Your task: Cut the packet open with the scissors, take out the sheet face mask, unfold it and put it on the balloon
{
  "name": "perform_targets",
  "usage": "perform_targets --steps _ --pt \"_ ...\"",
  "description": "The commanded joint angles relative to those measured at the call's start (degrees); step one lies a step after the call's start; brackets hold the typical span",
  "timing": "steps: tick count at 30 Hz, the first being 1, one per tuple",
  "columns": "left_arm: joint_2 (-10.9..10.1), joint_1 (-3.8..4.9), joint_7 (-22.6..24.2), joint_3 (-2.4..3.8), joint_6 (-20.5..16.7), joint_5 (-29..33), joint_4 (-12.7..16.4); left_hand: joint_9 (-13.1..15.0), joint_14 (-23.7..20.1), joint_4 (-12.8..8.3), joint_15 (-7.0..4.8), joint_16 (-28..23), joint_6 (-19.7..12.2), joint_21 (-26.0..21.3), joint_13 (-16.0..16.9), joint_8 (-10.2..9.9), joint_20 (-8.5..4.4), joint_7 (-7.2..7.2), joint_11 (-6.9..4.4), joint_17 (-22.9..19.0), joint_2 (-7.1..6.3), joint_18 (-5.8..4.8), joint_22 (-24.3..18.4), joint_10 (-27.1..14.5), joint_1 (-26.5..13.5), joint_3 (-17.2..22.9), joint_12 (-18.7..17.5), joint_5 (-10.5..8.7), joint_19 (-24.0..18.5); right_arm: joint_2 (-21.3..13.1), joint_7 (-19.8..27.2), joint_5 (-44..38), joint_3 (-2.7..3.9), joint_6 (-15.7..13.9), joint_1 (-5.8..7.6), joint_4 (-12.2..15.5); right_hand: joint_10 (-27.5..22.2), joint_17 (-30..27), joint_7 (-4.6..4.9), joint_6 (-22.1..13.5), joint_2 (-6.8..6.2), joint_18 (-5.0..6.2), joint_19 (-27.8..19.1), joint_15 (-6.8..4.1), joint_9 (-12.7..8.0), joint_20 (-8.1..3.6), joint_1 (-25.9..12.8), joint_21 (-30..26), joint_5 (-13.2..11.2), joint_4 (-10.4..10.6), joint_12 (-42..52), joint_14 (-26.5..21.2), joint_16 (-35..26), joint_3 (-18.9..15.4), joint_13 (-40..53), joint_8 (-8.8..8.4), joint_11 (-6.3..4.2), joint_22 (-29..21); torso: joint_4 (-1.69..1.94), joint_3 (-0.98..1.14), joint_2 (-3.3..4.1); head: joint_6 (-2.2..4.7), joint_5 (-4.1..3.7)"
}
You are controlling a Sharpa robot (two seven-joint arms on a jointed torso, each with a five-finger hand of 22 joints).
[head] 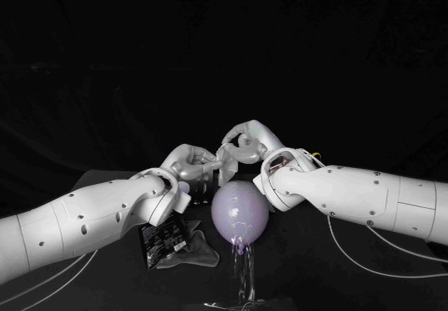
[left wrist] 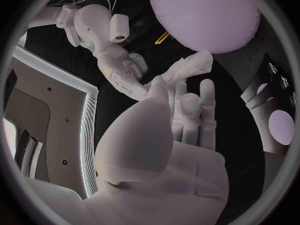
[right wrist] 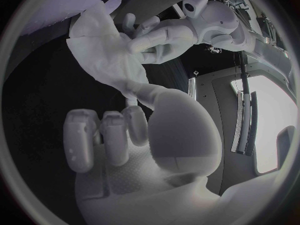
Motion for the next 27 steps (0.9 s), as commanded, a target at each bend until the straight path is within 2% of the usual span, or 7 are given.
perform_targets --steps 1,5,7,9,13,18,27 --pt "0.15 0.05 1.23 0.09 0.73 0.97 0.04 -0.09 -0.38 0.02 0.07 0.36 -0.05 -0.43 -0.04 -0.38 0.32 0.13 0.41 0.09 0.81 0.73 -0.11 -0.03 1.14 -0.23 -0.26 -0.15 0.07 0.04 0.53 -0.34 0.02 0.07 0.01 -0.05 0.66 14.60 -0.09 0.49 0.45 -0.81 4.55 -0.36 1.63 -0.20 -0.17 0.35 0.15 -0.22 0.11 5.97 0.19 0.01 4.69 2.21 -0.05 13.95 -0.01 0.01 0.01 -0.01 -0.03" --pt "0.15 0.05 1.11 0.09 0.67 1.10 -0.01 -0.09 -0.43 -0.16 0.00 0.37 0.14 -0.48 -0.04 -0.41 0.33 0.02 0.30 0.03 1.51 0.75 -0.14 0.06 2.05 0.10 -0.32 -0.15 0.14 0.02 0.51 -0.35 0.02 0.06 0.01 -0.11 0.66 14.60 -0.09 0.49 0.45 -0.81 4.55 -0.36 1.63 -0.20 -0.17 0.35 0.15 -0.22 0.11 5.97 0.19 0.01 4.69 2.21 -0.05 13.95 -0.03 0.02 0.00 0.00 -0.02" --pt "0.16 0.05 0.93 0.09 0.69 1.13 -0.05 -0.08 -0.43 -0.99 -0.26 0.39 0.52 -0.46 -0.08 -0.43 0.28 -0.12 0.04 0.16 2.79 0.79 -0.13 0.16 4.53 1.25 -0.49 -0.13 0.25 0.02 0.51 -0.35 0.02 0.05 0.01 -0.12 0.66 14.60 -0.09 0.49 0.45 -0.81 4.55 -0.36 1.63 -0.20 -0.17 0.35 0.15 -0.22 0.11 5.97 0.19 0.01 4.69 2.21 -0.05 13.95 0.00 0.03 -0.02 0.04 0.02" --pt "0.17 0.05 0.74 0.09 0.70 1.11 -0.10 -0.09 -0.44 -1.36 -0.34 0.39 0.65 -0.42 -0.10 -0.44 0.24 -0.10 -0.03 0.16 3.13 0.81 -0.10 0.20 5.41 1.68 -0.55 -0.13 0.28 0.02 0.52 -0.35 0.02 0.04 0.01 -0.10 0.66 14.60 -0.09 0.49 0.45 -0.81 4.55 -0.36 1.63 -0.20 -0.17 0.35 0.15 -0.22 0.11 5.97 0.19 0.01 4.69 2.21 -0.05 13.95 0.00 0.02 -0.01 0.04 -0.02" --pt "0.25 0.05 0.06 0.09 0.85 0.75 -0.24 -0.12 -0.43 -3.35 -0.65 0.36 1.34 0.23 -0.15 -0.54 -0.21 0.34 -0.22 0.46 4.25 0.92 0.32 0.79 9.25 3.83 -0.68 -0.08 0.39 0.01 0.55 -0.35 0.02 -0.01 0.01 0.00 0.66 14.60 -0.09 0.49 0.45 -0.81 4.55 -0.36 1.63 -0.20 -0.17 0.35 0.15 -0.22 0.11 5.97 0.19 0.01 4.69 2.21 -0.05 13.95 -0.03 0.02 -0.03 0.06 0.01" --pt "0.31 0.06 -0.33 0.09 0.98 0.51 -0.32 -0.52 -0.22 -5.41 -0.56 0.16 2.07 2.79 -0.03 -1.50 -1.39 0.76 -0.03 0.88 3.90 0.83 2.15 1.61 11.56 6.74 -0.70 -0.09 -0.27 -0.01 0.54 -0.36 0.03 -0.04 0.01 -0.05 0.66 14.60 -0.09 0.49 0.45 -0.81 4.55 -0.36 1.63 -0.20 -0.17 0.35 0.15 -0.22 0.11 5.97 0.19 0.01 4.69 2.21 -0.05 13.95 0.02 0.01 0.00 0.09 -0.02" --pt "-0.01 0.06 0.02 0.09 1.13 1.18 -0.30 -0.75 0.04 -5.14 -0.44 -0.03 2.97 4.93 0.53 -2.59 -1.56 0.79 0.09 0.82 3.27 0.70 3.91 1.16 9.63 11.80 -0.57 -0.12 -1.96 -0.15 0.47 -0.39 0.03 0.04 0.01 -1.04 0.64 14.59 -0.09 0.47 0.47 -0.81 4.56 -0.37 1.63 -0.20 -0.28 0.38 0.15 -0.36 0.04 5.97 0.18 0.06 4.65 2.22 -0.06 13.96 0.01 -0.01 0.01 0.16 -0.09"
